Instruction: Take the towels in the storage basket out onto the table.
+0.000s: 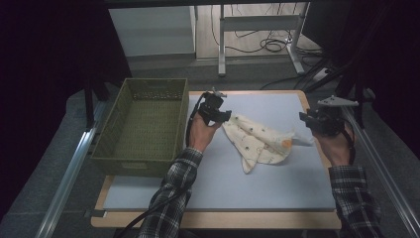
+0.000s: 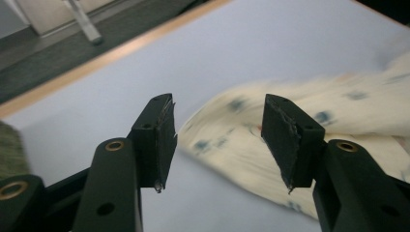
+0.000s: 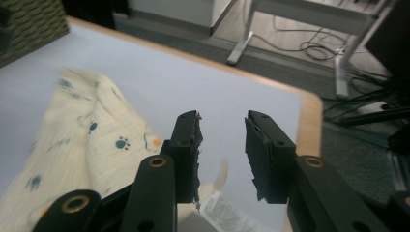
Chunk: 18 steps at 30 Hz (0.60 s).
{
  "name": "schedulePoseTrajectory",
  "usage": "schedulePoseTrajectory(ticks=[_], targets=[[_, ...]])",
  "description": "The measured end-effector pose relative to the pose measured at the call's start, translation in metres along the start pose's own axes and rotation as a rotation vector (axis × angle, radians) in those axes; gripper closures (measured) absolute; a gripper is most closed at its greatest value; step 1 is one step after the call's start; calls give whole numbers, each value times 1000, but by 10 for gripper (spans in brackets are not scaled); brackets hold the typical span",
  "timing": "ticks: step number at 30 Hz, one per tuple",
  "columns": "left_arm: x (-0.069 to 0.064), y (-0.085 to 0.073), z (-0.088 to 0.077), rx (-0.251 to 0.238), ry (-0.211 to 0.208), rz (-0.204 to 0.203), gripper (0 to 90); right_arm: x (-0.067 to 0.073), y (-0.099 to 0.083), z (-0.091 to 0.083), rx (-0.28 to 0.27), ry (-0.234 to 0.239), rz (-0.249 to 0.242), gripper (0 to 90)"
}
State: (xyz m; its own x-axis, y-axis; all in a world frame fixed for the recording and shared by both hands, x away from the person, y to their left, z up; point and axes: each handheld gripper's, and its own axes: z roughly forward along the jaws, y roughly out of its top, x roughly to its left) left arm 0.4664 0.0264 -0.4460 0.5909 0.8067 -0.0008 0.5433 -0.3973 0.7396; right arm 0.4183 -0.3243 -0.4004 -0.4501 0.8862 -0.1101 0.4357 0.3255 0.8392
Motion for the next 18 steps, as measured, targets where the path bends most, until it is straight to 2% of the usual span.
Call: schedulePoseTrajectory(ticks=[2, 3, 5, 7, 8, 10, 11, 12, 13, 16, 18], targets=[[-8, -13, 4, 12, -35, 9, 425, 6, -12, 4, 24, 55, 18, 642], [-16, -24, 5, 22, -58, 26, 425, 14, -24, 9, 47, 93, 7, 641], [-20, -29, 5, 22, -69, 30, 425, 18, -30, 11, 59, 107, -1, 641], [-28, -43, 3, 16, -128, 30, 425, 30, -45, 15, 71, 156, -3, 641], [-28, -43, 3, 16, -128, 30, 425, 30, -45, 15, 71, 156, -3, 641], [-35, -52, 1, 19, -161, 44, 425, 36, -54, 17, 76, 187, 5, 641], [-43, -61, -1, 25, -193, 62, 433, 43, -62, 17, 85, 215, 7, 646], [-43, -61, -1, 25, -193, 62, 442, 43, -62, 17, 85, 215, 7, 646], [-48, -67, -2, 27, -210, 71, 442, 46, -66, 17, 90, 228, 6, 647], [-58, -80, -5, 23, -251, 94, 532, 58, -79, 14, 100, 271, 5, 661], [-66, -89, -8, 16, -273, 106, 549, 61, -81, 14, 98, 282, 7, 666]])
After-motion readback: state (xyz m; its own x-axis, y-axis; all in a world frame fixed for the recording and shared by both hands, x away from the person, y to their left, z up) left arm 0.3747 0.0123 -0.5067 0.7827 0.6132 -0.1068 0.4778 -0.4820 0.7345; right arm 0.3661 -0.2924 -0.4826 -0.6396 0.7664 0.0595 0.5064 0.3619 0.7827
